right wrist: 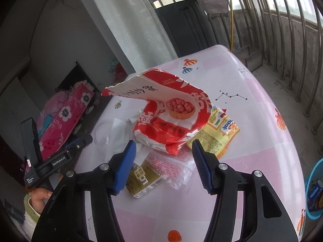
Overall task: Collect trash
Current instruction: 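Reach both tools toward the white tissues beside the red snack bag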
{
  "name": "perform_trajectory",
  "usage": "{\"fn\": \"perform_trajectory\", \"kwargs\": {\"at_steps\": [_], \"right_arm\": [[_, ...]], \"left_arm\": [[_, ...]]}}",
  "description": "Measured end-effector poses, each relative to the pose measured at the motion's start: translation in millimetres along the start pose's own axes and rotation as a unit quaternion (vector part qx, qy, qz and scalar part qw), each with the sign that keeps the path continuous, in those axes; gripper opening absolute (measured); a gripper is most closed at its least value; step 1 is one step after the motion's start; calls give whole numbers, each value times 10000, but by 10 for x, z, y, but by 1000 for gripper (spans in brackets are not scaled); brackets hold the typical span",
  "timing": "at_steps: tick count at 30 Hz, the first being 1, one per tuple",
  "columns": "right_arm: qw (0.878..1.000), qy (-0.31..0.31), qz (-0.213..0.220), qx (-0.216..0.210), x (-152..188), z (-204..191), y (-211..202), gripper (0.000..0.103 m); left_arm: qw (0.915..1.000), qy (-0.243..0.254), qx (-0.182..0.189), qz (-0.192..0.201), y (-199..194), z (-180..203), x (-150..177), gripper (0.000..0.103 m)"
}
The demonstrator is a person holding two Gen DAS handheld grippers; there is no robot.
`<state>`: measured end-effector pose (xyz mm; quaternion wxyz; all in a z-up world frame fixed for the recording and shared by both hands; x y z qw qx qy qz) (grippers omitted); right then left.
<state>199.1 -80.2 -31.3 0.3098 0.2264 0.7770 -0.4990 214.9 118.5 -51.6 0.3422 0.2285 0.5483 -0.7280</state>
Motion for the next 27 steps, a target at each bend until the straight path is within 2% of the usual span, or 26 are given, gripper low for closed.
{"fn": "perform_trajectory", "kwargs": {"at_steps": [5, 9, 14, 22, 24, 25, 26, 27], "right_arm": [[9994, 8, -216, -252, 36, -43, 167, 41], [9993, 40, -217, -297, 44, -32, 163, 37], [9991, 66, -284, -319, 93, 0, 168, 36], [9966, 302, -577, -500, 286, 6, 198, 34], [9946, 473, -703, -607, 365, 14, 214, 34], [9934, 542, -770, -649, 406, 18, 230, 34], [9922, 607, -833, -699, 449, 19, 251, 34], [9910, 675, -895, -735, 490, 23, 275, 34]], "left_arm": [[9987, 63, 501, -95, -70, 160, 85, 56], [9946, 600, 827, -202, -86, 384, 220, 56], [9892, 1267, 656, -340, 58, 557, 405, 56], [9819, 1757, 514, -486, 374, 763, 474, 56], [9818, 1772, 361, -587, 458, 752, 490, 56], [9820, 1746, 322, -645, 490, 744, 502, 50], [9821, 1700, 347, -728, 512, 738, 520, 39], [9821, 1649, 378, -824, 535, 734, 542, 35]]}}
Point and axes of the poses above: each gripper's, at about its wrist camera, not at the fingertips, and y roughly the way its jaws point, z to its right, x to its underside, the point moved 7 cm from there along y, roughly the way its jaws point, and after that the axes turned 9 degrees about -y, right-handed, at the moved point
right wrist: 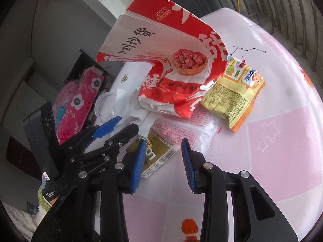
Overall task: Collect trash
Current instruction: 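Reach both tools toward the white tissues beside the red snack bag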
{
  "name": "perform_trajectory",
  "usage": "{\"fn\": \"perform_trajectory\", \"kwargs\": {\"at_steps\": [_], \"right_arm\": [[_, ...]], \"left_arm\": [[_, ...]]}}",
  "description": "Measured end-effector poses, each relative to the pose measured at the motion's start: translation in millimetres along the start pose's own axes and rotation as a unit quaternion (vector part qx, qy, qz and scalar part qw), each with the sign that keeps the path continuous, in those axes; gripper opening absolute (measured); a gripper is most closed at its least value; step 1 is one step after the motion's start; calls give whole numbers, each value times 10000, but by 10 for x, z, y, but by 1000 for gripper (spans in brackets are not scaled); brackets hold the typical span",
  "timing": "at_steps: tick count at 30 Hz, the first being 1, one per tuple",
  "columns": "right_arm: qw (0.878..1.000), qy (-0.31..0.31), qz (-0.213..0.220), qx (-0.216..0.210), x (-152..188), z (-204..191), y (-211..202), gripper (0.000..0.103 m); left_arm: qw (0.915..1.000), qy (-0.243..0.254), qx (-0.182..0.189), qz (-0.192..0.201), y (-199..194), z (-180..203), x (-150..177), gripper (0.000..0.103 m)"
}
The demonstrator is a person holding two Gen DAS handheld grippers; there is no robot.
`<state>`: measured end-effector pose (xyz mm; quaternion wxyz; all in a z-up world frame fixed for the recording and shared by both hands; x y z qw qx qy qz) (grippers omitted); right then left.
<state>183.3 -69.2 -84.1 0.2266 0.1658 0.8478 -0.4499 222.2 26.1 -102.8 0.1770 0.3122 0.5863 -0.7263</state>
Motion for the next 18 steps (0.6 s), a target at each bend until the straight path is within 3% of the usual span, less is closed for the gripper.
{"fn": "perform_trajectory", "kwargs": {"at_steps": [2, 5, 13, 18], "right_arm": [[9998, 130, -120, -89, 54, 12, 62, 32], [9990, 302, -240, -234, 99, 22, 131, 30], [9938, 690, -480, -724, 227, 76, 140, 24], [9922, 665, -692, -791, 390, 110, -41, 24]], "left_arm": [[9999, -50, 44, -118, 40, 11, 42, 18], [9998, 38, 75, -187, 62, 61, 108, 8], [9957, -442, 571, -587, -23, 121, 317, 2], [9893, -754, 951, -814, -182, 239, 557, 1]]}}
Point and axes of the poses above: each gripper's, at about its wrist camera, not at the fingertips, and y roughly the way its jaws point, z to its right, x to its underside, the point moved 7 cm from there along y, roughly the way its jaws point, and after that the axes turned 9 degrees about -y, right-handed, at the moved point
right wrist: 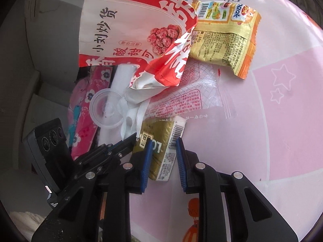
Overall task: Collect trash
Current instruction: 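Reach both tools toward the white tissues beside the red snack bag, then grasp the white tissue with the right tool while the left tool grasps another tissue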
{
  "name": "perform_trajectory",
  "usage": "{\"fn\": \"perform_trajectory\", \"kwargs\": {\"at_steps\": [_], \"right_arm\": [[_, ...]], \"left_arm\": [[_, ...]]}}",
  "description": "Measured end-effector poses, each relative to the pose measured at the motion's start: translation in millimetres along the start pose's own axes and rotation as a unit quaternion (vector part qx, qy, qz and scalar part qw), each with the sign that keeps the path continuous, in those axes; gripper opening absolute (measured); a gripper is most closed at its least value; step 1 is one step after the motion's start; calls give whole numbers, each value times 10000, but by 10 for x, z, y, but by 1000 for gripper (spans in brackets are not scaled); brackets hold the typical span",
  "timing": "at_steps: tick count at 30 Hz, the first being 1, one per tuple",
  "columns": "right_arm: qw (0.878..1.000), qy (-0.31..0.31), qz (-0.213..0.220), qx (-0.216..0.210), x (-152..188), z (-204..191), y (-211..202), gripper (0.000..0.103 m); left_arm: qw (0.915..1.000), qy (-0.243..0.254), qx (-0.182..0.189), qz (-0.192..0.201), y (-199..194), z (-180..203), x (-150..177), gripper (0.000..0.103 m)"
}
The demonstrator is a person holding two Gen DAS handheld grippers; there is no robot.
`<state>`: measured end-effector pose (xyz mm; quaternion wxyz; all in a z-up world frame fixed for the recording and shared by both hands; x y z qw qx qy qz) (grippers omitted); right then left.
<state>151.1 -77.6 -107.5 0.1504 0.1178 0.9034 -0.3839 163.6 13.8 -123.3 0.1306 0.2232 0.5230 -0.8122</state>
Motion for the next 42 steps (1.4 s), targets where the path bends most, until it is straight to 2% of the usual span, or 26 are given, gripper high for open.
{"fn": "perform_trajectory", "kwargs": {"at_steps": [9, 14, 18, 21, 24, 26, 28, 33, 36, 40, 42], "right_arm": [[9988, -43, -484, 74, 421, 9, -313, 21], [9982, -164, -451, 367, 413, -2, -373, 21], [9969, -260, -358, 652, 307, 17, -314, 21], [9957, -316, -280, 828, 342, -9, -356, 21], [9945, -370, -155, 972, 326, -40, -372, 26], [9939, -375, -62, 1037, 302, -61, -383, 36], [9931, -429, -29, 1095, 286, -83, -358, 41], [9923, -420, -111, 1159, 278, -140, -120, 42], [9920, -414, -145, 1180, 268, -134, -42, 42], [9908, -460, -229, 1251, 231, -162, 100, 42], [9904, -492, -245, 1266, 214, -166, 101, 42]], "left_arm": [[9946, -488, 799, -445, -249, 159, 587, 1], [9968, -518, 609, -83, -390, 97, 668, 1], [9958, -615, 659, 167, -519, 71, 672, 3], [9956, -623, 599, 349, -620, -5, 679, 13], [9951, -633, 561, 515, -701, -57, 628, 25], [9941, -677, 569, 629, -768, -110, 601, 40], [9929, -752, 593, 699, -794, -152, 568, 46], [9892, -1118, 671, 673, -720, -269, 463, 52], [9896, -1226, 424, 620, -591, -321, 414, 52], [9927, -998, -160, 653, -441, -353, 354, 52], [9931, -1009, -235, 549, -364, -381, 378, 52]]}}
Point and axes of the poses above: each gripper's, at about its wrist camera, not at the fingertips, and y roughly the way its jaws point, z to its right, x to its underside, the point moved 7 cm from there along y, roughly the way its jaws point, and after that the axes turned 9 degrees about -y, right-handed, at the moved point
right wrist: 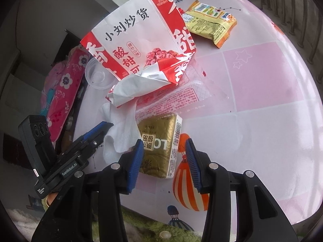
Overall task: Collect trash
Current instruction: 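Grasp the white tissue with the right tool while the left tool grasps another tissue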
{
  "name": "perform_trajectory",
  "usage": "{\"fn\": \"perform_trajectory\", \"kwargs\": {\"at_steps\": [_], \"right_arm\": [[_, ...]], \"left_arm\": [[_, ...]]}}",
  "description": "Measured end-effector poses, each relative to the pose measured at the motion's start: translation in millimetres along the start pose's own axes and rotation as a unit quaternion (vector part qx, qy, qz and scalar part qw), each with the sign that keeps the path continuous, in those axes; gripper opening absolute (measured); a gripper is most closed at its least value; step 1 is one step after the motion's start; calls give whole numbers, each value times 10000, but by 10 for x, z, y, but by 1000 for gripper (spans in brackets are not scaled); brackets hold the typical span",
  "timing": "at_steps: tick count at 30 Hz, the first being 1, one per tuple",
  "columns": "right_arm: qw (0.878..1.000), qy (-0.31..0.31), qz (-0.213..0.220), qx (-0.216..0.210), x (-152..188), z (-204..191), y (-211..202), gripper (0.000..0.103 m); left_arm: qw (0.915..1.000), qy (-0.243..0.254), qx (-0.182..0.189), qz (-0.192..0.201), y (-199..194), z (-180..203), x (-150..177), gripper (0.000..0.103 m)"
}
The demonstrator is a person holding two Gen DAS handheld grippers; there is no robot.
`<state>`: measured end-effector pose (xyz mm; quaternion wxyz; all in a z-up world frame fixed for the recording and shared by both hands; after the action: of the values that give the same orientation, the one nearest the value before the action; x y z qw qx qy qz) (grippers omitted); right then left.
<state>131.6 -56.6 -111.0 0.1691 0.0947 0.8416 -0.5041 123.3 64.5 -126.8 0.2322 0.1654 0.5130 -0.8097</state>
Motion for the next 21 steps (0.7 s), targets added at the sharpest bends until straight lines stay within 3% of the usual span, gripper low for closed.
{"fn": "perform_trajectory", "kwargs": {"at_steps": [3, 7, 14, 21], "right_arm": [[10000, -29, -28, 35, -20, -30, -2, 42], [9999, -33, -139, 76, -5, -66, -22, 42], [9996, -227, -55, 131, -58, -281, -30, 42], [9988, -389, 34, 288, -102, -368, -32, 42]], "left_arm": [[9999, 74, -93, 100, -5, -14, 0, 51], [9996, 49, -230, 184, -10, -87, -3, 33], [9991, -397, -49, 171, -64, -281, -11, 9], [9976, -648, 132, 190, -125, -377, 16, 7]]}}
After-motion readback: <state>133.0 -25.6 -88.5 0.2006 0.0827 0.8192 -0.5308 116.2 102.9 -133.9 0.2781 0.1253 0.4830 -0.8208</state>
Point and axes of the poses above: each gripper's, at about its wrist camera, not at the fingertips, and y roughly the way its jaws point, z to its right, x to its underside, the point moved 7 cm from there along y, roughly the way its jaws point, and after that the axes turned 9 degrees about -y, right-handed, at the moved point
